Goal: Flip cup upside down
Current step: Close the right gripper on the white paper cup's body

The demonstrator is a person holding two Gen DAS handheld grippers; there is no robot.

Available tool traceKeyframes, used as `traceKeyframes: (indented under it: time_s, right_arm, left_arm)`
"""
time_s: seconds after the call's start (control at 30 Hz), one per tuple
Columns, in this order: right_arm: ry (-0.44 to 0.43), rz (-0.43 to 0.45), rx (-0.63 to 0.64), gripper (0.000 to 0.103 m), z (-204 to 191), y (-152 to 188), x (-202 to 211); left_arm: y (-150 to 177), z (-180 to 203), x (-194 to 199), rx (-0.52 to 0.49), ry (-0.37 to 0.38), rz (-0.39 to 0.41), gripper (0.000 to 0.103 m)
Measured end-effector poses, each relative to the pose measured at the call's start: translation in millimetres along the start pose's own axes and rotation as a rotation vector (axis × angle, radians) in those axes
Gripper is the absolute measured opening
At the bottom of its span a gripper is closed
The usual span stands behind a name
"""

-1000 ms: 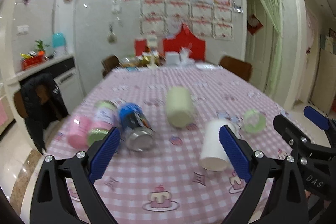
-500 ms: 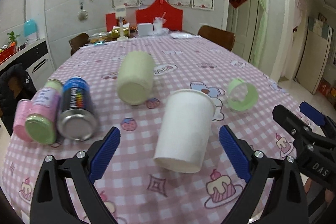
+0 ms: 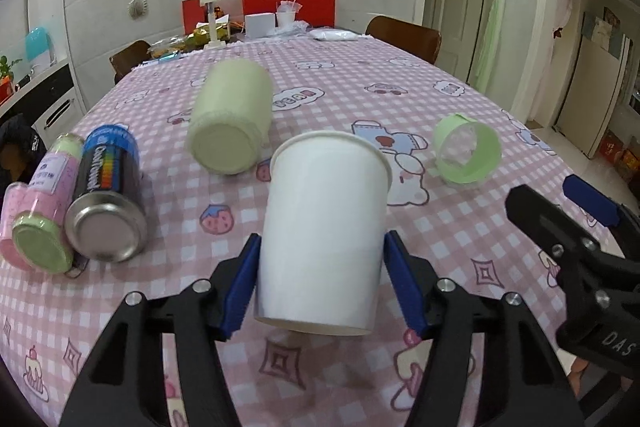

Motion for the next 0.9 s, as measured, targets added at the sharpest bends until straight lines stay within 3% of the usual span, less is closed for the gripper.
traceKeyframes:
  time_s: [0.4, 0.53, 0.63, 0.9]
  right_arm:
    - [-0.077, -0.028, 0.033, 0.095, -40.9, -10.5, 2.4]
    - [-0.108, -0.042, 0.027, 0.095, -51.4, -15.5, 1.4]
    - [-0.128, -0.048, 0.018, 0.095, -58.7, -19.5, 0.5]
    - [-0.257, -0.113, -0.041, 0.095, -79.5, -28.2, -16.1]
  left_arm:
    - [16.9, -32.2, 38.7, 0.03, -0.002, 0.025, 0.062]
    - [14.7, -45.8, 44.9, 0.086, 0.036, 0.03, 0.073]
    - [13.7, -53.2, 52.5, 0.106, 0.062, 0.042, 0.073]
    - [10.4, -86.0, 81.0, 0.119, 0.066, 0.078, 0.073]
Point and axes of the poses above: each gripper's, at about its wrist camera, not at the fingertips, and x roughly against the way its jaws point, z to its right, y to its underside, the point moved 1 cm from there along -x, roughly the way its jaws point, and after that the axes turned 12 degrees about x, right-handed, at the moved point
